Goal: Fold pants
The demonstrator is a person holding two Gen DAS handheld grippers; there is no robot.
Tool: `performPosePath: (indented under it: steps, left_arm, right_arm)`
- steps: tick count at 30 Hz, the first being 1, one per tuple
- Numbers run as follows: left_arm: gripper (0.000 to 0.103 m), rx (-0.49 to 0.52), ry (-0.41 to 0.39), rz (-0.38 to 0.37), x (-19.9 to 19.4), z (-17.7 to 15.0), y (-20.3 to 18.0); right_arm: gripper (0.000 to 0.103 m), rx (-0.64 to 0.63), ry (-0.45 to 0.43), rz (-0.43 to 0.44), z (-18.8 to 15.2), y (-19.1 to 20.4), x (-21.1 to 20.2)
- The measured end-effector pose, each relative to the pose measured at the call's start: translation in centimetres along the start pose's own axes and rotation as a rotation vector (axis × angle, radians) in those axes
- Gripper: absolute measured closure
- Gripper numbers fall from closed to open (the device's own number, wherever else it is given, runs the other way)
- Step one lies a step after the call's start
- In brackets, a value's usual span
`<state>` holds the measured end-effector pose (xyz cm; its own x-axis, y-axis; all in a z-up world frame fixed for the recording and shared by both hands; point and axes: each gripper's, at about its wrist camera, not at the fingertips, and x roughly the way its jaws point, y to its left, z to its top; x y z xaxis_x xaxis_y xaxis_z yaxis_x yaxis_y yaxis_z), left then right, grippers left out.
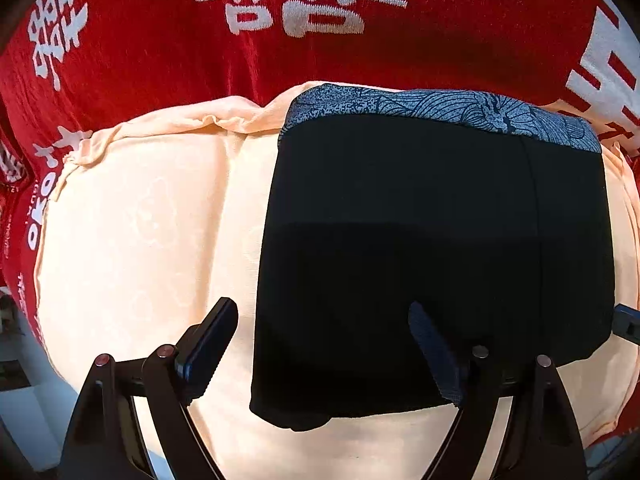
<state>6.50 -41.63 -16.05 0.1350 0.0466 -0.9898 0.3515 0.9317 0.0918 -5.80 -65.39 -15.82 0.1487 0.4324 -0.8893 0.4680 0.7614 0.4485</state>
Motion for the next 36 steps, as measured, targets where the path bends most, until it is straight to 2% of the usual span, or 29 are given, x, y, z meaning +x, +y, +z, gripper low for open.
performPosePath:
  steps: [5,10,20,25,30,34,36]
  left_arm:
    - [0.015,-0.014,0.008,-0.005,0.2,0.5,0.5]
    - [0.015,-0.003,0.013,-0.013,-0.1,1.2,0.9]
    - [0.015,-0.026,0.008,-0.019,-0.2,3.0,2.4]
    - [0.015,-0.033,-0.001,-0.073,-0.3,4.4,4.0]
    - [0.015,-0.047,0.053,-0.221,0.9,5.8,5.8]
    - [0.015,-0.034,0.091,-0.293,1.7,6.4,6.6]
    - [0.015,-0.024,0.098,-0.322,2.2,7.1,7.3]
  right_arm:
    - [0.028,0.089,-0.007,0.069,-0.2,-1.7,-0.4]
    - [0.028,0.12,-0.029,0.139,0.1,-1.9,-0.6]
    - [0.028,0.11,-0.02,0.144,1.0,-1.3,-0.3]
    - [0.028,0.105,-0.017,0.151,1.3,-1.1,-0.1]
    - [0.028,0.117,-0.028,0.169,1.9,-1.4,-0.1]
    - [0.027,0.083,-0.049,0.216,2.6,-0.8,-0.5]
    - [0.022,0.053,-0.036,0.242,3.1,-0.3,-0.2]
